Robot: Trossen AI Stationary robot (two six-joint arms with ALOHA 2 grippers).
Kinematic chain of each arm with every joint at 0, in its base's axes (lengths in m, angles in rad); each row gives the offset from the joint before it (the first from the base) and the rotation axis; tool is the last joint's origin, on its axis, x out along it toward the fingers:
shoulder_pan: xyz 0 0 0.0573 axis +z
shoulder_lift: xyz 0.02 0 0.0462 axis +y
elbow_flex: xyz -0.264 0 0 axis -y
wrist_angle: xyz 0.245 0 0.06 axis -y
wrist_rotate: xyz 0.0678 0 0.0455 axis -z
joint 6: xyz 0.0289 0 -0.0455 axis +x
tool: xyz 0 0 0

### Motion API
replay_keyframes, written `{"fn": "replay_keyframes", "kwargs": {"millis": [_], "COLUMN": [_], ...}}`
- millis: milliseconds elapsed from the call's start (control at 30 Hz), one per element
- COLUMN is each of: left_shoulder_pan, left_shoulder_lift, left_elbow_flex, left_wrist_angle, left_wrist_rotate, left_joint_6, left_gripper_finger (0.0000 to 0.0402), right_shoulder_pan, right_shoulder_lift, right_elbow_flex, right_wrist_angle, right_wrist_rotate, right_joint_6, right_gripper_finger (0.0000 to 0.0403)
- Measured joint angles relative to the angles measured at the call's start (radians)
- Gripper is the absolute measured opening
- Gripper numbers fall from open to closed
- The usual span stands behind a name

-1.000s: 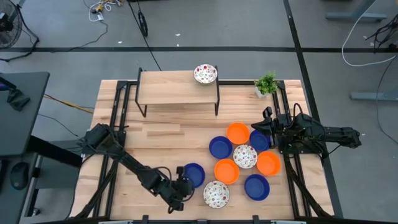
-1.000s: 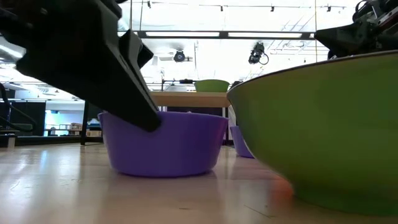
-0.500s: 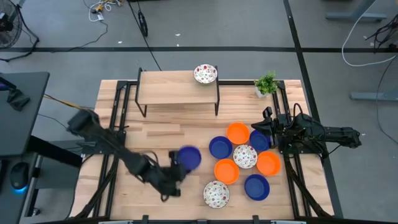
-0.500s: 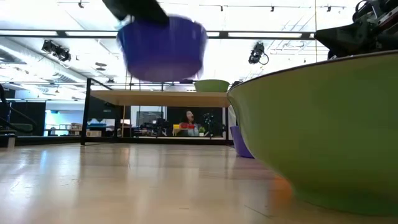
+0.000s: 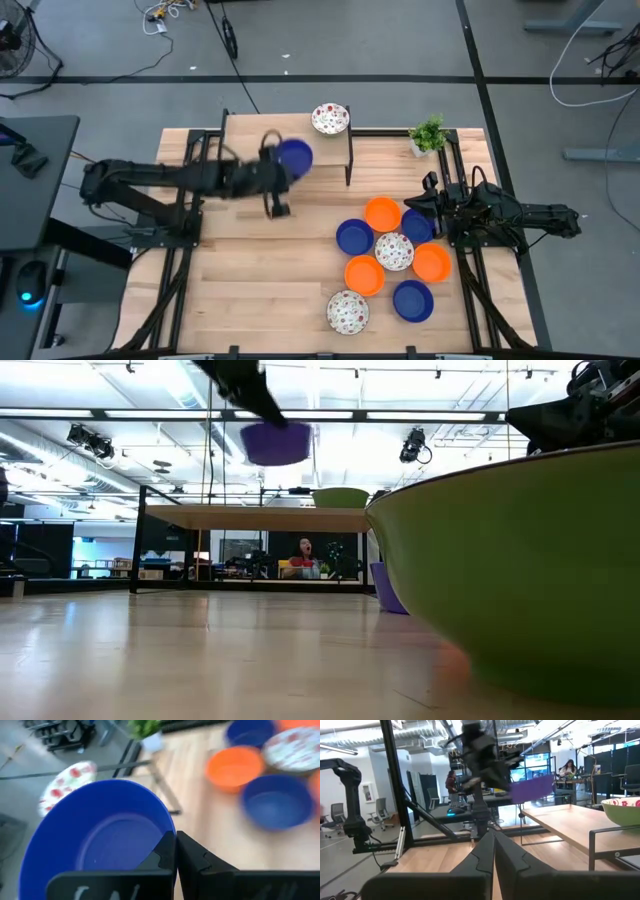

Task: Pick & Place Mini bowls
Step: Put the blue bowl on the shelf

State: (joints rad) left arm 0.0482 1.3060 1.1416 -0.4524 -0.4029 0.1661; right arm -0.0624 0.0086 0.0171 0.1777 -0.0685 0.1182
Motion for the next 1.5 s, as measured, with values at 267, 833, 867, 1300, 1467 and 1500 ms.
{"fn": "replay_keyframes", "kwargs": {"millis": [267,833,867,1300,1467,1500], "left_shoulder_pan": [0.337,0.522,0.522,0.522,0.522,0.522], "left_shoulder_lift": [0.022,0.164,0.170,0.187,0.187,0.187], "left_elbow_flex": [0.000,0.000,0.000,0.000,0.000,0.000], "left_wrist_angle": [-0.003,0.114,0.116,0.163,0.164,0.164], "left_wrist_rotate": [0.232,0.415,0.414,0.388,0.362,0.362], "left_joint_6": [0.063,0.098,0.103,0.117,0.115,0.115], "left_gripper_finger": [0.0005,0.0007,0.0007,0.0014,0.0054,0.0063], "right_shoulder_pan": [0.000,0.000,0.000,0.000,0.000,0.000], "right_shoulder_lift": [0.000,0.000,0.000,0.000,0.000,0.000], "right_elbow_flex": [0.000,0.000,0.000,0.000,0.000,0.000], "right_wrist_angle": [0.000,-0.002,-0.002,-0.003,-0.003,-0.003], "right_wrist_rotate": [0.000,0.000,0.000,0.000,0.000,0.000], "right_joint_6": [0.000,0.000,0.000,0.000,0.000,0.000], "right_gripper_finger": [0.0018,0.0018,0.0018,0.0018,0.0018,0.0018]}}
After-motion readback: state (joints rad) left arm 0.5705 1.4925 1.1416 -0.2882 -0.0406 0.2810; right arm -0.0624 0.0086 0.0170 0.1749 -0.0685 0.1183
